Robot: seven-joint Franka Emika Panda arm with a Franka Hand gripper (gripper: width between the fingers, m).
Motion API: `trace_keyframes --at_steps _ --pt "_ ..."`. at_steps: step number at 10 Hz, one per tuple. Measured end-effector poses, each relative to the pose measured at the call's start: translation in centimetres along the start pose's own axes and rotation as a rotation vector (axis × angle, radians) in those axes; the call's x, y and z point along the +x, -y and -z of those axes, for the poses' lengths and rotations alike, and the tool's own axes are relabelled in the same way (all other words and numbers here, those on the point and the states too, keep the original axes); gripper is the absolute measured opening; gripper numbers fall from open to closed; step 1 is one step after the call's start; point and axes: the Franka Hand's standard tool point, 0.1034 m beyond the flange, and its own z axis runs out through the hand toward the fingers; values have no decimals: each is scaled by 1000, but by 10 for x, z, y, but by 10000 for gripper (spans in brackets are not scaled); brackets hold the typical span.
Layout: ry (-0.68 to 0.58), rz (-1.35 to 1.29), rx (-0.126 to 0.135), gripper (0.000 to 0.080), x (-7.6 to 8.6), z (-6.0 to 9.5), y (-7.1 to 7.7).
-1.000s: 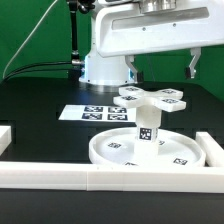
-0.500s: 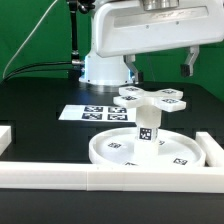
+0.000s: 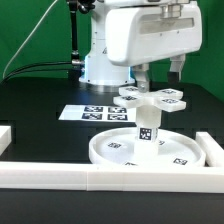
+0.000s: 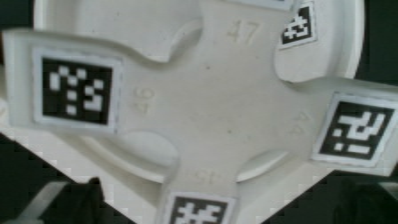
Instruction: Assemble round table
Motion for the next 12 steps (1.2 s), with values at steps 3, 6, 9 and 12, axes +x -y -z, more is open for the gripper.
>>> trace_keyframes --at_steps 3,6,9,12 --pt "8 170 -5 649 -4 0 -4" --pt "54 539 -62 649 -6 -2 -7" --pt "98 754 -65 649 -11 -1 -12" --pt "99 692 -61 649 -14 -6 -8"
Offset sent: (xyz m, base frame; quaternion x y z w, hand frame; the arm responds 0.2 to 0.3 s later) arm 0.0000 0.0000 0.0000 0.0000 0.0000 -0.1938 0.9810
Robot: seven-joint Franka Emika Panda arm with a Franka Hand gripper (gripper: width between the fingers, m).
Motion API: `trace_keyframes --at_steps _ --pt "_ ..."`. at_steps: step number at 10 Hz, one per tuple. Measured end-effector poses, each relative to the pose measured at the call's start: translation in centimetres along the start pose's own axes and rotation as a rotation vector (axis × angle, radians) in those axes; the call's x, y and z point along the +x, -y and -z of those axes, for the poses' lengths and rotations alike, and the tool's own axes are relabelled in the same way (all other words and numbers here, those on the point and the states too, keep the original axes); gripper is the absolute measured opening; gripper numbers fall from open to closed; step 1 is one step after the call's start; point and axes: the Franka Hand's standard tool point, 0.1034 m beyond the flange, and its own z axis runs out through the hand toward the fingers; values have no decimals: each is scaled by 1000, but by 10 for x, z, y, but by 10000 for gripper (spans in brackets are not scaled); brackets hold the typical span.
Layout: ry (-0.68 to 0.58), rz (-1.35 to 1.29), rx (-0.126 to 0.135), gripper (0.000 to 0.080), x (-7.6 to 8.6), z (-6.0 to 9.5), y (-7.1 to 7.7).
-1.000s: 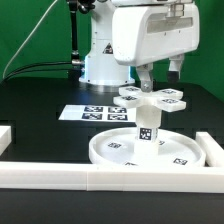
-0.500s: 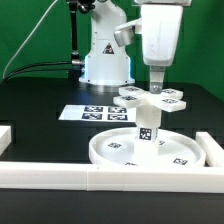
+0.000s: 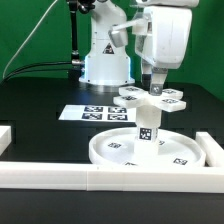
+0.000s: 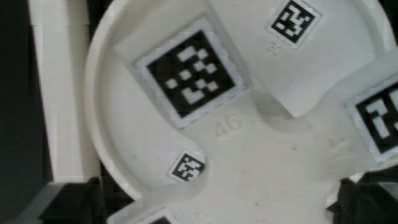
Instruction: Assemble round table
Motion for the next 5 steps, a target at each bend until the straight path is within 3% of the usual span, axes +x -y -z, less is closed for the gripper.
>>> trace_keyframes --at_steps 2,5 --pt "-1 -104 5 649 7 -1 4" --pt "0 -135 11 649 3 -4 6"
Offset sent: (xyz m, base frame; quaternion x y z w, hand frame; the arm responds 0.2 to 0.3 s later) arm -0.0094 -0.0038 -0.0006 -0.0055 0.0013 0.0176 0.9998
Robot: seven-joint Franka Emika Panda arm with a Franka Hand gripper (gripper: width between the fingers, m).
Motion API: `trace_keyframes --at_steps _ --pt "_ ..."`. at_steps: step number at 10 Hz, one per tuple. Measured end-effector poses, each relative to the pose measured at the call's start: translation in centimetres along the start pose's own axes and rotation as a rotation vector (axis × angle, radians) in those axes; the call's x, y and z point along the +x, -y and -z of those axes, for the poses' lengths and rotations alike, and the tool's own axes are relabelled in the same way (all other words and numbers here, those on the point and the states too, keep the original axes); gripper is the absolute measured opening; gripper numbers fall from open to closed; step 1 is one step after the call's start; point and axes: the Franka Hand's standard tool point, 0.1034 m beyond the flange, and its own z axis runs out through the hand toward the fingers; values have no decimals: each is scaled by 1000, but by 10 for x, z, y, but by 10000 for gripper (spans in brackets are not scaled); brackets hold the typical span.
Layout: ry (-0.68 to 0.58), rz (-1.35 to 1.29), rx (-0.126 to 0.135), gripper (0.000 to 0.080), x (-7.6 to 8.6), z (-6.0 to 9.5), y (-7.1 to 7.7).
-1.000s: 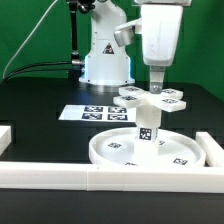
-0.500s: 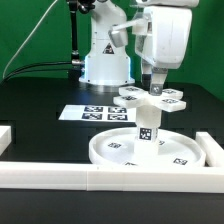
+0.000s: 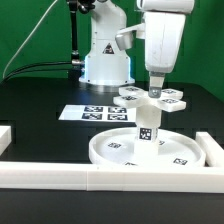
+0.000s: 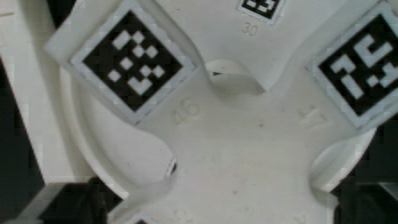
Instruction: Assemble round table
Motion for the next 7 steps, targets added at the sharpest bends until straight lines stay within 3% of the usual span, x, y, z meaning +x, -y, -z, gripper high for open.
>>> trace_keyframes --at_steps 7 --pt "6 -9 19 649 -6 -13 4"
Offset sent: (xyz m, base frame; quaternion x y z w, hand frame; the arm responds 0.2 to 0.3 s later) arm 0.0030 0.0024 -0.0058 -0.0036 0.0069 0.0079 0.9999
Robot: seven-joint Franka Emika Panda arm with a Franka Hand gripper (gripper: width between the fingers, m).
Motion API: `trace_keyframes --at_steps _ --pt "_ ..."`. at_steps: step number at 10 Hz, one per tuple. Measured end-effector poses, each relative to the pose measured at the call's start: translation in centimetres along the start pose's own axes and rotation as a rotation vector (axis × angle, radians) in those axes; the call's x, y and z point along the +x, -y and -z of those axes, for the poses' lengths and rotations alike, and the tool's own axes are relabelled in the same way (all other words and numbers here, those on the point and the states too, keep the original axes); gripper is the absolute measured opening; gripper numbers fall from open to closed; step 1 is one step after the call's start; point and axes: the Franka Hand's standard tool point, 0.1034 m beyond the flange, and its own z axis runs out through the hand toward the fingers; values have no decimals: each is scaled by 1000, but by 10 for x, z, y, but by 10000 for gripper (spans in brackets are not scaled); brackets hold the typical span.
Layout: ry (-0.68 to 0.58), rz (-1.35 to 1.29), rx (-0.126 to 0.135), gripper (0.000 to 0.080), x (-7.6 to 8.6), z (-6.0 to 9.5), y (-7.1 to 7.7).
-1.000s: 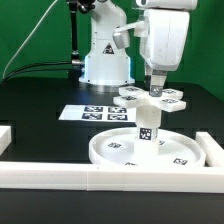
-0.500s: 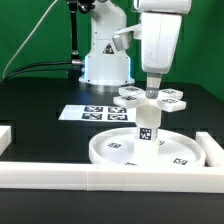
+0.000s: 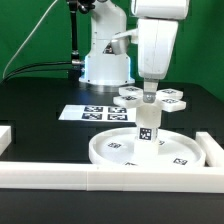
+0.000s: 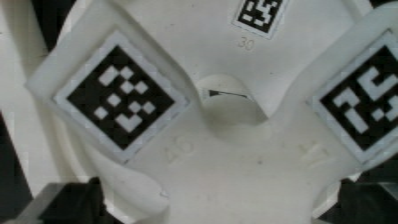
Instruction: Assemble round table
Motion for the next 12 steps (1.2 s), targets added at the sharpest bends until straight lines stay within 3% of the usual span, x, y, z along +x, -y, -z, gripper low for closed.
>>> trace_keyframes --at_steps 4,5,6,8,11,12 --pt "2 1 7 604 0 -4 1" --pt "2 -19 8 466 0 -4 2" --pt "3 -35 8 442 -1 -4 2" --pt "2 -93 8 442 0 -4 2" --pt "-2 -426 5 442 1 -4 5" --pt "-10 -561 -7 442 2 -4 8"
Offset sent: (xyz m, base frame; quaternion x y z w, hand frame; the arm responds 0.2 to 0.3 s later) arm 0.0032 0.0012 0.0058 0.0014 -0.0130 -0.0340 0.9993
